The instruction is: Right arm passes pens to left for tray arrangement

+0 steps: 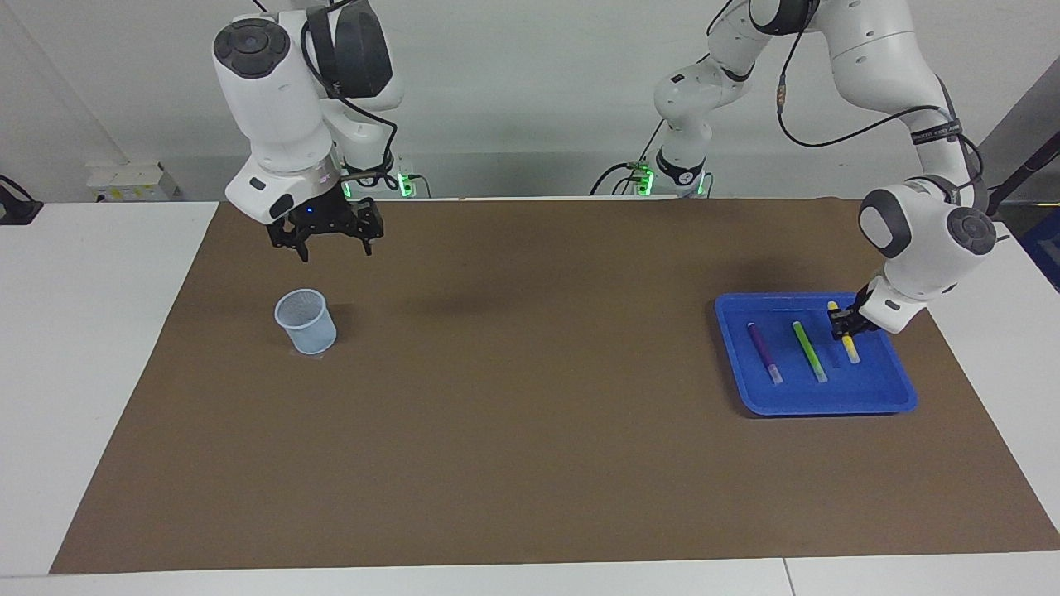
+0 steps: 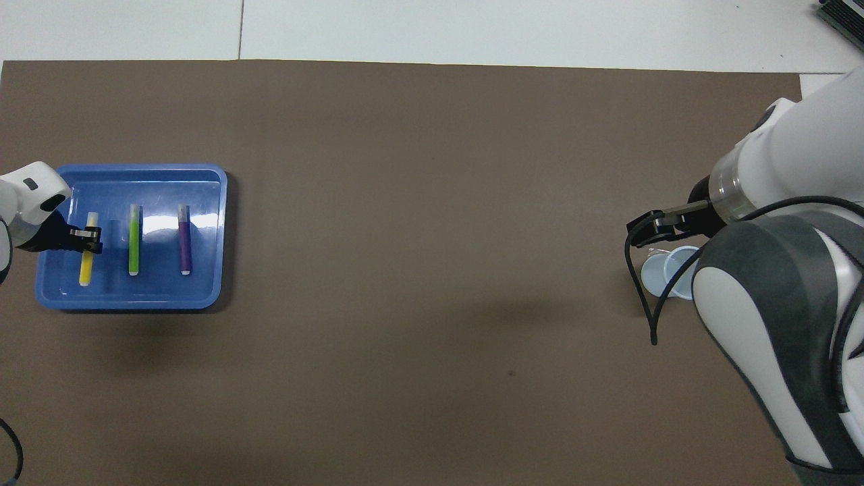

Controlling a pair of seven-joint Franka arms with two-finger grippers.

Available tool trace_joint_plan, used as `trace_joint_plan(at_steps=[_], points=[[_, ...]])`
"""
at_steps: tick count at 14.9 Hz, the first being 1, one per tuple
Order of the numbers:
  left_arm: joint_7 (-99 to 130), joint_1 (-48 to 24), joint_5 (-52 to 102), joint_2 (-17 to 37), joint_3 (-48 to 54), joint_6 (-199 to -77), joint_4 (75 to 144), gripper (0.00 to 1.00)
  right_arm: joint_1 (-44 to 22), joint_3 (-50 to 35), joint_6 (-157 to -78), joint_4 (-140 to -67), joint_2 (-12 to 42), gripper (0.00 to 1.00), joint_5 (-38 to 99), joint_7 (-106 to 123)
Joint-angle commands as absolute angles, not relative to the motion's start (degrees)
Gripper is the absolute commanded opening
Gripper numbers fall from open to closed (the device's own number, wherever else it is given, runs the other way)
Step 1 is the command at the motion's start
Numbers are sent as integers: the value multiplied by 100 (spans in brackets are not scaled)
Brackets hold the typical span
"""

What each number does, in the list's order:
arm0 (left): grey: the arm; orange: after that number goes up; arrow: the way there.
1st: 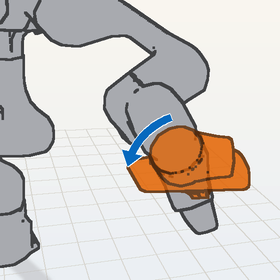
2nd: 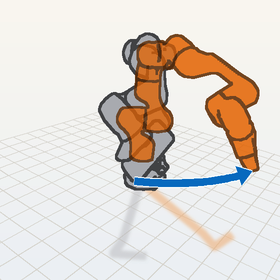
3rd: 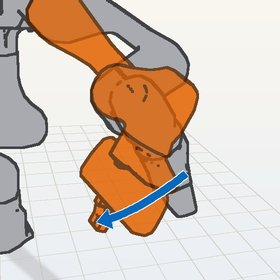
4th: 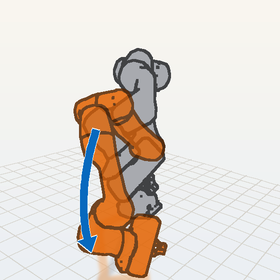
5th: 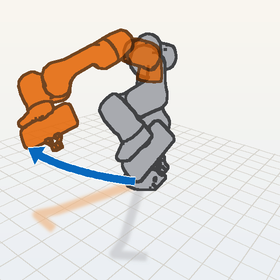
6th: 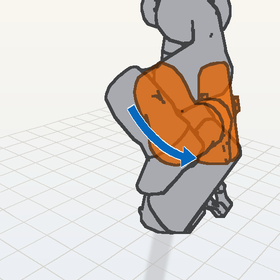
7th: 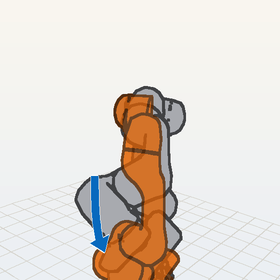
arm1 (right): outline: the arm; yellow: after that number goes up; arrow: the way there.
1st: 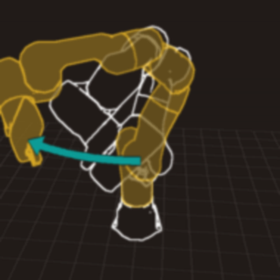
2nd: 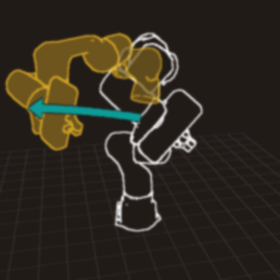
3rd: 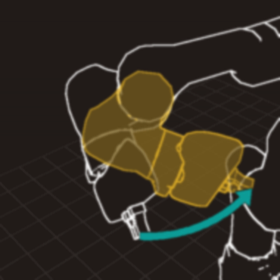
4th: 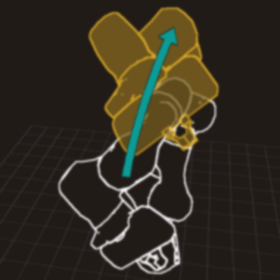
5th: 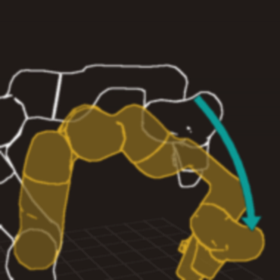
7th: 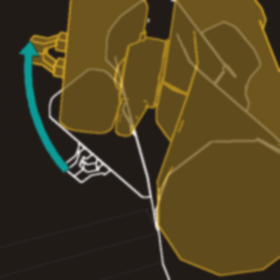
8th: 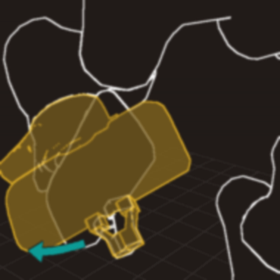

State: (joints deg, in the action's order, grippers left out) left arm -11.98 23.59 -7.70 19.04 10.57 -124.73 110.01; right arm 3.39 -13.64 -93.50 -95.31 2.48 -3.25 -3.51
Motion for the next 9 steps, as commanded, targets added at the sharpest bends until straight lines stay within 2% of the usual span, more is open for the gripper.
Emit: trace_joint_plan(at_steps=[1,4,6,7,8,9], points=[[-1126,2426,-879,2003,1099,-12839,11091,0,510,-1328,-9449,-9572,158,100,-273,-290],[-1037,2426,-888,2048,1099,-13787,11600,0,510,-1195,-9142,-9396,158,100,-106,-299],[-1037,2408,-888,2048,1090,-13869,11646,0,501,-1204,-9097,-9378,149,100,-105,-308],[-1037,2417,-879,2048,1099,-13852,11628,11,510,-1204,-9088,-9369,158,100,-97,-308],[-1011,2408,-879,2057,1099,-13886,11628,58,501,-1195,-9097,-9352,158,100,-97,-308],[-1002,2400,-879,2057,1099,-13869,11602,95,510,-1195,-9097,-9352,150,100,-97,-308]])
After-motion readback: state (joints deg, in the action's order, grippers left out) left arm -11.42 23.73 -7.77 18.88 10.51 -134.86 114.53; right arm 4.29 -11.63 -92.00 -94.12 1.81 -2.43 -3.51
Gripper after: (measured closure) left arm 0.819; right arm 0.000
